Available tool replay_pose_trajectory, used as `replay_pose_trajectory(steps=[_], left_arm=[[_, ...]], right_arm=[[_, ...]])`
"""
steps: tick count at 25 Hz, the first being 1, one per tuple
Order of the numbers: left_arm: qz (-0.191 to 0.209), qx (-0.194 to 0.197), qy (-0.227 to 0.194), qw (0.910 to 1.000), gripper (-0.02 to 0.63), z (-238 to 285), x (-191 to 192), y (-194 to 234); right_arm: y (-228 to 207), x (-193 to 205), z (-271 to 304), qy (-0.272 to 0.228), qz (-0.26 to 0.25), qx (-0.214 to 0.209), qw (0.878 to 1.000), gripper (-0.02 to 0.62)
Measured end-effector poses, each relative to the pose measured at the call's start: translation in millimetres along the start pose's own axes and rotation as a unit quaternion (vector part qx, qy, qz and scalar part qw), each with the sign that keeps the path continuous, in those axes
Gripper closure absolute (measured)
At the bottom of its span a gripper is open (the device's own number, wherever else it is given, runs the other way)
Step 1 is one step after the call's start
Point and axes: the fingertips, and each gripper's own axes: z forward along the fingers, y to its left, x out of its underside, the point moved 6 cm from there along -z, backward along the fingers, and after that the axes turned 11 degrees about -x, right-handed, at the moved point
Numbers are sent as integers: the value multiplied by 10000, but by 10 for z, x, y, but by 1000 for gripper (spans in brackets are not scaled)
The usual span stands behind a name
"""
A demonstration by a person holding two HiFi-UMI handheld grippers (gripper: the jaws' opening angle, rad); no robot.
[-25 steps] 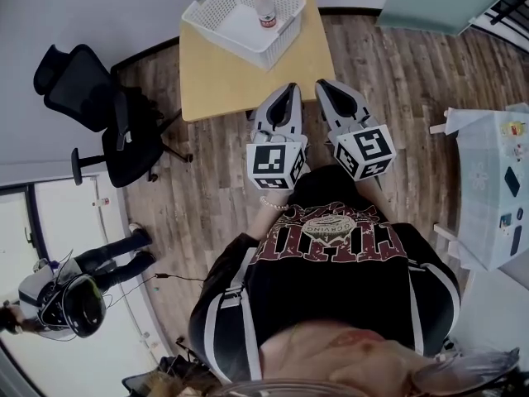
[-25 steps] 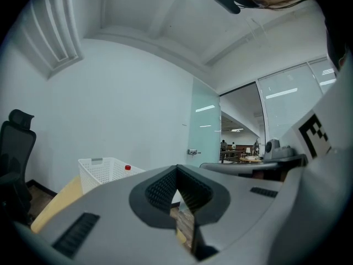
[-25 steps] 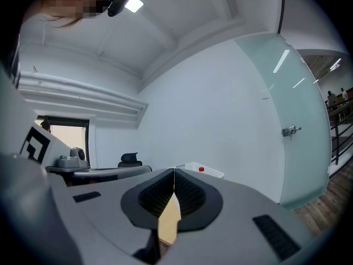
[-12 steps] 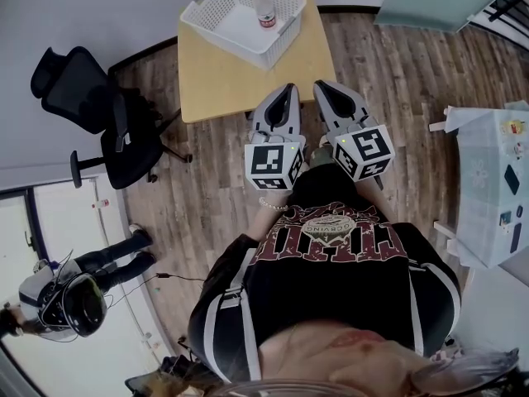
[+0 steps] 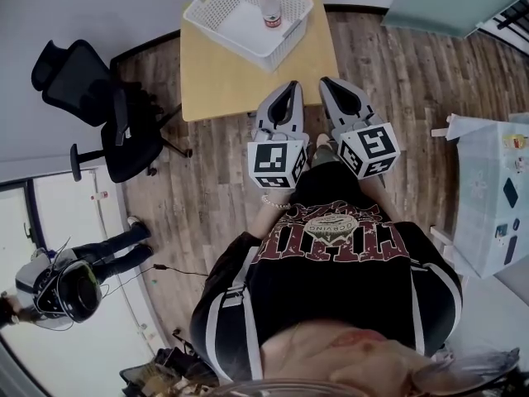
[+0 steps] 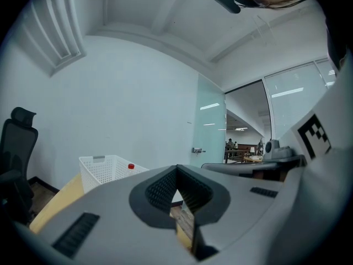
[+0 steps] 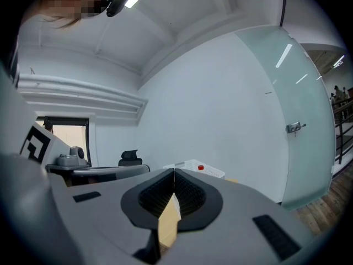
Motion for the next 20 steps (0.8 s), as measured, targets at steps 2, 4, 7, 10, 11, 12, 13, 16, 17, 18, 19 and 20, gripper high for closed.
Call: replay_pose_trajectory(steps=[2, 4, 7, 10, 11, 12, 13, 16, 17, 18, 19, 20], left_arm=[[-24, -34, 21, 10000, 558, 79, 4, -3], [-47, -67, 31, 10000, 558, 167, 2, -7], [-69, -135, 44, 9999, 558, 307, -13, 1], [-79, -236, 62, 9997, 558, 457, -29, 26], [-83, -271, 68, 9996, 558, 505, -37, 31], [-87, -304, 73, 9995, 558, 552, -47, 37], [-90, -336, 75, 9994, 558, 600, -60, 45], [-101, -421, 75, 9990, 558, 752, -95, 56], [-106, -449, 75, 9989, 558, 802, -105, 52], [-112, -476, 71, 9988, 558, 850, -117, 45], [-116, -503, 62, 9987, 558, 895, -129, 35], [-118, -528, 51, 9985, 558, 939, -140, 25]], right_arm=[[-71, -12, 37, 23, 17, -34, 10000, 578], [-147, -26, 90, 45, 22, -82, 10000, 578], [-265, -53, 190, 80, 44, -175, 9998, 578], [-389, -81, 297, 113, 69, -281, 9995, 578], [-430, -94, 331, 125, 73, -317, 9994, 578], [-471, -110, 367, 135, 74, -352, 9993, 578], [-512, -128, 405, 142, 72, -388, 9991, 578], [-634, -179, 517, 164, 65, -512, 9985, 578], [-673, -194, 548, 172, 61, -555, 9983, 578], [-711, -207, 573, 181, 54, -595, 9981, 578], [-749, -220, 594, 192, 45, -631, 9978, 578], [-788, -230, 613, 203, 35, -666, 9976, 578]])
